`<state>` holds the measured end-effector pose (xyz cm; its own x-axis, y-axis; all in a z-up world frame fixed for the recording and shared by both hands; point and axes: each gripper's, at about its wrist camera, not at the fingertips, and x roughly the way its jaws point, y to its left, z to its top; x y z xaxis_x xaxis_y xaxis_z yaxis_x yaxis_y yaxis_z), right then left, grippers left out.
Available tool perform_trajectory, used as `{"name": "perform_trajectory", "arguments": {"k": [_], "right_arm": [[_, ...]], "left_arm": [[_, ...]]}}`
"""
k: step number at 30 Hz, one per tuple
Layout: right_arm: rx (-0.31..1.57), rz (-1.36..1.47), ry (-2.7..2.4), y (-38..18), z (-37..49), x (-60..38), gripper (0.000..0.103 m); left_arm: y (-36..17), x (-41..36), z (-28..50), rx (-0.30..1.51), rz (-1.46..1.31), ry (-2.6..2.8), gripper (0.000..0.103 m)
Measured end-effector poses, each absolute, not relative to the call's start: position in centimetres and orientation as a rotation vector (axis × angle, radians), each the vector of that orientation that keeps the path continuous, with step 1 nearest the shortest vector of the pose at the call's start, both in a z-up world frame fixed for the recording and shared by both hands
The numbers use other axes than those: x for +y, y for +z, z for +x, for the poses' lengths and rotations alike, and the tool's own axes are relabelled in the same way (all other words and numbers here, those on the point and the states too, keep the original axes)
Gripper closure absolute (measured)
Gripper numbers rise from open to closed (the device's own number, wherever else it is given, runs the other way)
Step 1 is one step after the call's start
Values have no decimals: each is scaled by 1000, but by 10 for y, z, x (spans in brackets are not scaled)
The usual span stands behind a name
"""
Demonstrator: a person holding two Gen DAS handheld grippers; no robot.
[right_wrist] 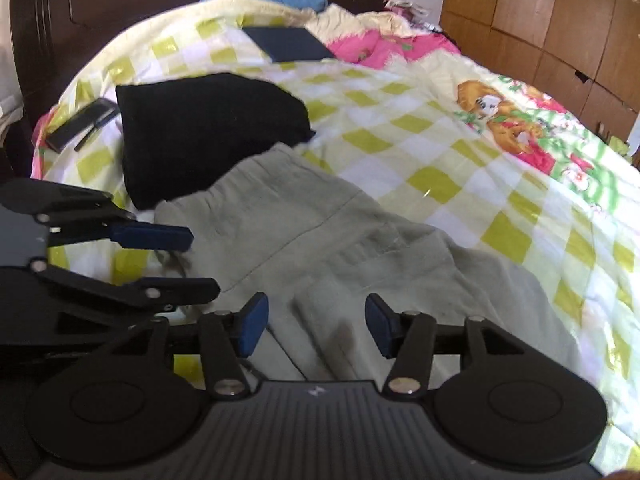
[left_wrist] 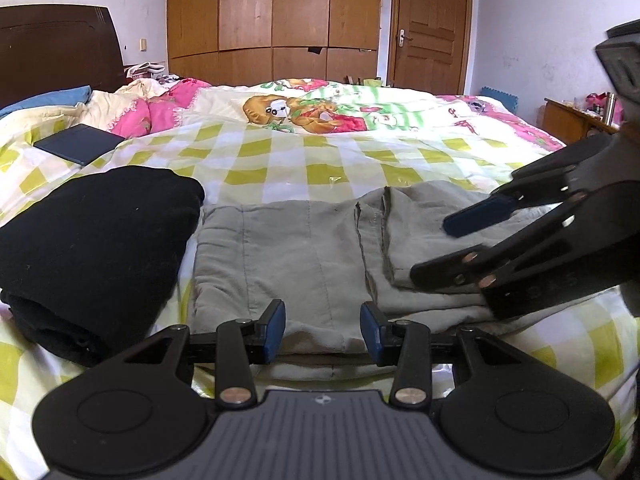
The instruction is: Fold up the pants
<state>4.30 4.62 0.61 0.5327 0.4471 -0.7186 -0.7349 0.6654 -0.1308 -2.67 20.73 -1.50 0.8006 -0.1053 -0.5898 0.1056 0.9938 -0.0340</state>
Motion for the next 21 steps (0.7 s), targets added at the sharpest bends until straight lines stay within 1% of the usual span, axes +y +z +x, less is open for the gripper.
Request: {"name": "perform_trajectory", "arguments": {"k": [3, 4, 5, 6, 7, 8, 9, 10, 11, 18, 20, 21], "right_arm": [[705, -470, 705, -1, 49, 51, 50], [711, -479, 704, -4, 51, 55, 56], [712, -503, 709, -9, 52, 58, 59], [717, -530, 706, -15, 53, 62, 59], [729, -543, 700, -20, 55, 64, 64], [748, -542, 695, -24, 57, 64, 75], [766, -535, 695, -26, 59, 64, 81], [772, -529, 693, -27, 60, 63, 92], [771, -525, 692, -25, 60, 62, 100], [663, -459, 799, 12, 33, 65, 100], [654, -520, 811, 2, 29, 75, 99], [689, -551, 810, -7, 32, 79, 97]], "left_arm": [[-15, 206, -27, 637, 14, -110, 49], [-15, 205, -27, 637, 18, -108, 49], [-15, 205, -28, 636, 22, -107, 49], [-15, 204, -28, 637, 24, -105, 49], [-14, 204, -29, 636, 23, -105, 49], [-14, 204, -29, 636, 23, -106, 49], [-14, 204, -30, 635, 25, -107, 49], [-14, 205, -30, 634, 26, -109, 49], [-15, 205, -30, 636, 25, -109, 49], [-17, 210, -30, 640, 12, -98, 49], [-17, 210, -30, 644, 11, -95, 49], [-18, 210, -30, 644, 12, -93, 49]]}}
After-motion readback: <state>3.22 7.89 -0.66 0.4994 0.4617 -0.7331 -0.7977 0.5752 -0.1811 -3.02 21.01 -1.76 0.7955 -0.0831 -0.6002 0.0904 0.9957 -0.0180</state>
